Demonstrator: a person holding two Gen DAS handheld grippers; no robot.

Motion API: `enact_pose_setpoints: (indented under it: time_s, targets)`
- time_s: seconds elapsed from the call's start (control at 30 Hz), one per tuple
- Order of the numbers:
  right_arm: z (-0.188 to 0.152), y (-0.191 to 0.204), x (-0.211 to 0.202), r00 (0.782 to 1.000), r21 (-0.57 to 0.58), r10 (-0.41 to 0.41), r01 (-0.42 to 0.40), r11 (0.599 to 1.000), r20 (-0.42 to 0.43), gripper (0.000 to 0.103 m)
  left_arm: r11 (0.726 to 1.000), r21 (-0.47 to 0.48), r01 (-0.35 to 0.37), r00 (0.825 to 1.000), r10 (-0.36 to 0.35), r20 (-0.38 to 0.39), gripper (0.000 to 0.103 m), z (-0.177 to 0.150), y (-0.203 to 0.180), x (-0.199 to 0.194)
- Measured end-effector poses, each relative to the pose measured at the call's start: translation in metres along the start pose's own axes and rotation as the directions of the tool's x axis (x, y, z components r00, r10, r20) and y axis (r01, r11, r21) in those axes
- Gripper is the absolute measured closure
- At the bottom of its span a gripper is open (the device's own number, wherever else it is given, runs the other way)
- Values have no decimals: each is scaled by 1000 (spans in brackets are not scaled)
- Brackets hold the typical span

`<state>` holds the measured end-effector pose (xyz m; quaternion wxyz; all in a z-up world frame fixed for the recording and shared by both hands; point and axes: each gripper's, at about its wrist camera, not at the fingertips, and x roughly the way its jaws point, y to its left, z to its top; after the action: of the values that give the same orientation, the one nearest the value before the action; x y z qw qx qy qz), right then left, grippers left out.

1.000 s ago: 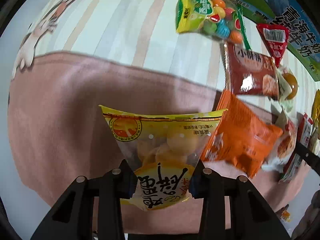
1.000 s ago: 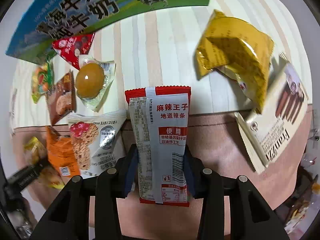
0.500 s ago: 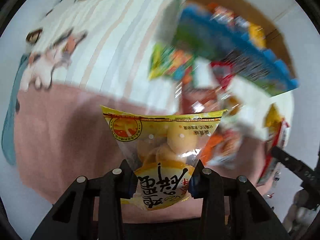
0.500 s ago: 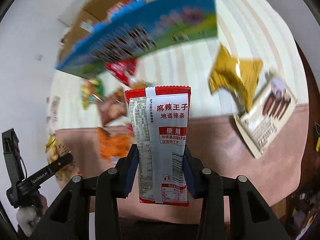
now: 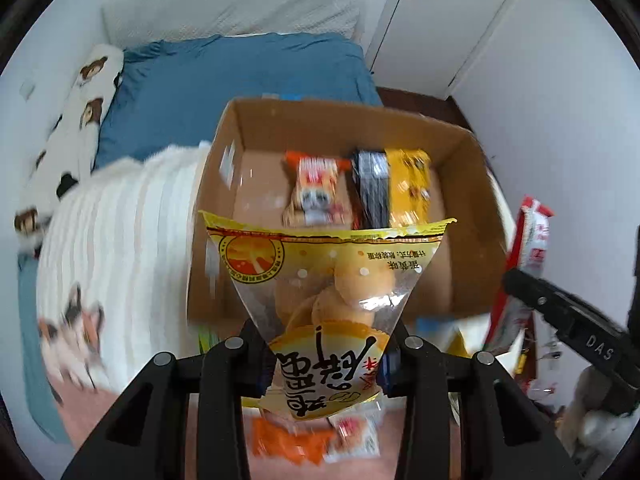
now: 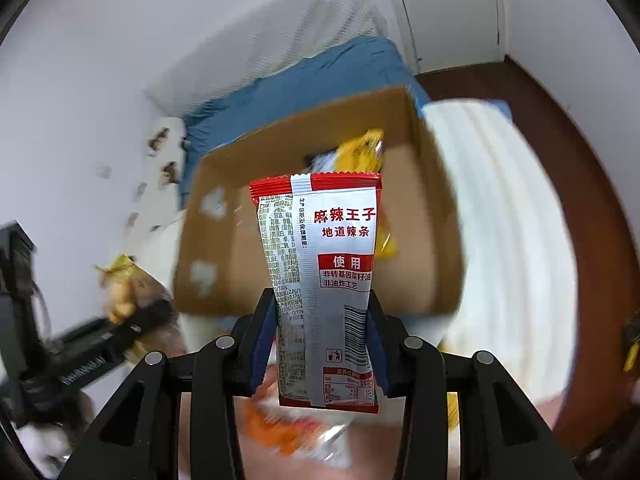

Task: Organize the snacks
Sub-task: 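Carry both packets into the box beside the others and open both tools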

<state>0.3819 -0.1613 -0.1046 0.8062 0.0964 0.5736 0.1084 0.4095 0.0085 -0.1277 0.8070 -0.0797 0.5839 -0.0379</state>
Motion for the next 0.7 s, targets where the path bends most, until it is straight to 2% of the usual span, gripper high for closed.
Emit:
enact_pose_setpoints:
  time_s: [0.13,0.27,0.43,0.5,0.53,0.57,0.6,0.63,0.67,0.7]
  targets:
    - [54,-6,48,993,-22,-102,101,995,-59,59,999,-10,-46,995,45,-91,67,59,13,49]
    - [90,-17,86,980,-9,-166,167,986,-111,59,993,-21,-118,981,114,-154,67,93,32,94]
    - [113,-28,123,964,-10,-217,218,976,-154,59,988,-13,-154,964,147,-224,66,120,45,134]
    - [118,-31,136,958,-20,-229,229,973,-172,56,990,-18,-138,957,129,-259,65,127,47,146]
    - [119,-31,141,954,-30,-237,235,971,-185,48,993,-25,-117,959,107,-264,61,129,47,150]
    - [120,-31,146,955,-35,-225,223,974,-196,38,994,-37,-107,960,93,-264,51,130,49,153]
    - [122,-29,149,957,-41,-213,209,977,-195,31,993,-50,-108,961,91,-261,44,133,52,155]
    - [122,-26,150,959,-50,-208,202,978,-194,25,993,-62,-100,964,81,-252,26,135,53,155]
    - [120,-22,151,958,-68,-214,204,977,-191,19,994,-64,-89,967,71,-246,14,137,53,156]
    - [120,-19,153,956,-82,-221,209,974,-192,17,994,-63,-89,968,71,-239,13,136,53,156]
